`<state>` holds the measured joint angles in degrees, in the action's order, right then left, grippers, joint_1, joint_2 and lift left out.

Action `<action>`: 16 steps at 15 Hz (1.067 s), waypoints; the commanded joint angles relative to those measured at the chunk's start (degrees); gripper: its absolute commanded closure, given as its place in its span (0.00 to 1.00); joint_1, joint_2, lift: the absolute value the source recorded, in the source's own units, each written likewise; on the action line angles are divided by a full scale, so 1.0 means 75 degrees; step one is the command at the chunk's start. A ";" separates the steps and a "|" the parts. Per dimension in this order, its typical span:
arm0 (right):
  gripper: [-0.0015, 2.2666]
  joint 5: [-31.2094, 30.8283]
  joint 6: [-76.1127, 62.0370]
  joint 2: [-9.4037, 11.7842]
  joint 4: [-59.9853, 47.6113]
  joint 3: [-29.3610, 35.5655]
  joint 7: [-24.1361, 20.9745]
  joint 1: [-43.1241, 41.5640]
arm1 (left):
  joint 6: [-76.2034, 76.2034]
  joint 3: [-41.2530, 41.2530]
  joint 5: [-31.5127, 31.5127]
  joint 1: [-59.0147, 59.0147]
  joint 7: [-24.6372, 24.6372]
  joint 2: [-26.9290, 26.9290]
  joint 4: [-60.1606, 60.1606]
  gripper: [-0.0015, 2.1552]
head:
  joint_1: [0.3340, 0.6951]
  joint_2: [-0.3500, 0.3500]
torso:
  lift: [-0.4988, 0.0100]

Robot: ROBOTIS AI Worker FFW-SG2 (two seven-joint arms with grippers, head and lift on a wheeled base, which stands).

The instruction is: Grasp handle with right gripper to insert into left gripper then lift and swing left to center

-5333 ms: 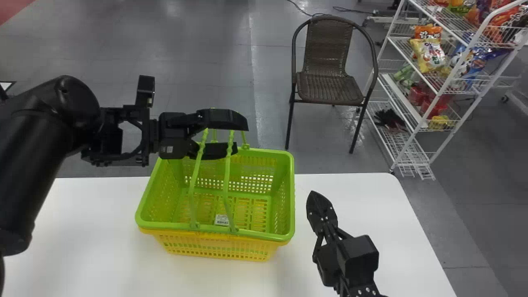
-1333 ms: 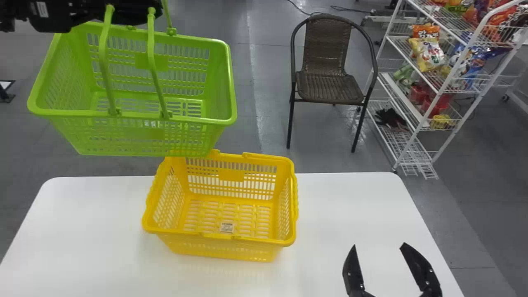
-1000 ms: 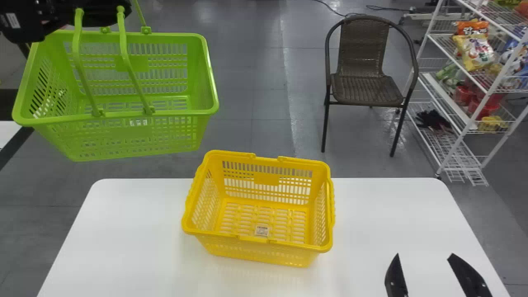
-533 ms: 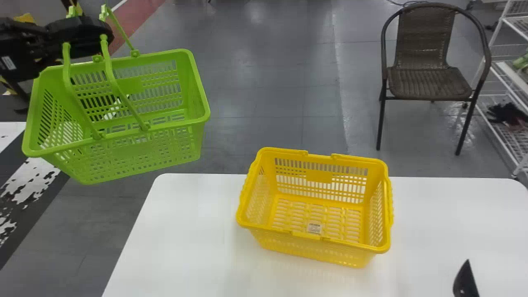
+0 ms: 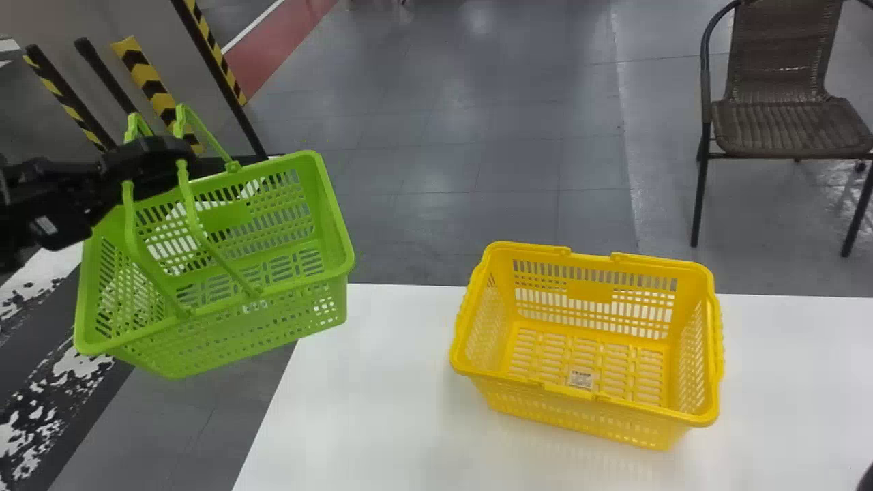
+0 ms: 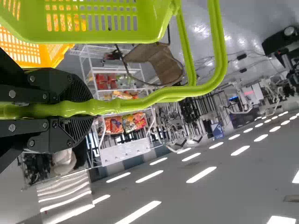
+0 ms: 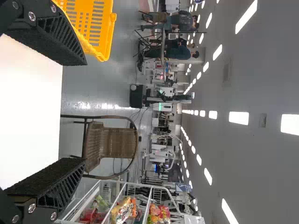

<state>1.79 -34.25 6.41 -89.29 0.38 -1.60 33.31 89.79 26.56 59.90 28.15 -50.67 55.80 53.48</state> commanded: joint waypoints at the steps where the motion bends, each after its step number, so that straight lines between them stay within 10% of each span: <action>1: 0.04 0.0020 -0.0056 0.0012 0.0081 0.0031 0.0014 0.0001 | 0.0033 0.1416 0.0029 -0.1632 -0.0123 -0.0010 0.0756 0.87 | 1.00 0.98 | 0.98; 16: 0.04 0.0055 -0.0033 0.0047 0.0151 0.0383 0.0061 0.0001 | 0.0033 0.4240 0.1330 -0.7456 -0.0392 -0.2717 0.6041 0.88 | 1.00 0.98 | 0.98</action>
<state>2.20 -34.70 6.68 -87.99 2.93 -1.14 33.31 89.79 58.36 69.39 -25.71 -53.62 37.69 94.99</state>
